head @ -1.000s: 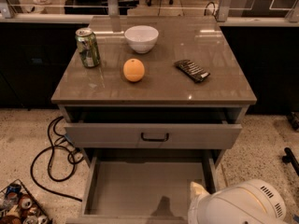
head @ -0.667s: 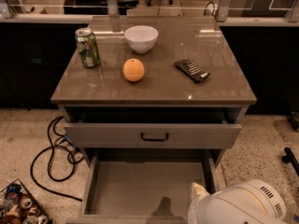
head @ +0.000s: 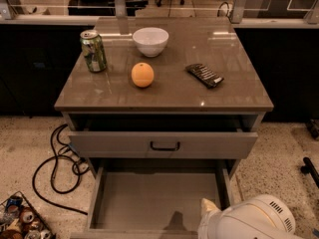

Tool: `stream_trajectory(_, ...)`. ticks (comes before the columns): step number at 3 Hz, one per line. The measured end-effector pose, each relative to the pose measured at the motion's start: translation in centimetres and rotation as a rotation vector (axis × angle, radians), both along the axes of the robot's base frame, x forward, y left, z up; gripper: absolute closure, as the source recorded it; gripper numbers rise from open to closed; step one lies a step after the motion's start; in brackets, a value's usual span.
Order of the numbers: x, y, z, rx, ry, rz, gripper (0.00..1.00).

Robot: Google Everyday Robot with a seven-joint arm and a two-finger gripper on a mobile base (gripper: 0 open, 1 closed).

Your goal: Close middle drawer

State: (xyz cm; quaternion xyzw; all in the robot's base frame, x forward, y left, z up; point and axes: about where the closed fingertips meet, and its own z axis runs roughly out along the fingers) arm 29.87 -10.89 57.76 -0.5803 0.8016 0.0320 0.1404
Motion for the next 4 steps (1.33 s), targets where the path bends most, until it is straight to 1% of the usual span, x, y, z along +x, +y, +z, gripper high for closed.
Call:
stream_trajectory(2, 0.3, 0.4, -4.4, -0.008, 0.023, 0.054, 0.00)
stream_trajectory(3, 0.8, 0.5, -6.4, 0.002, 0.030, 0.054, 0.00)
stream_trajectory(4, 1.5, 0.9, -8.5, 0.027, 0.042, 0.048, 0.00)
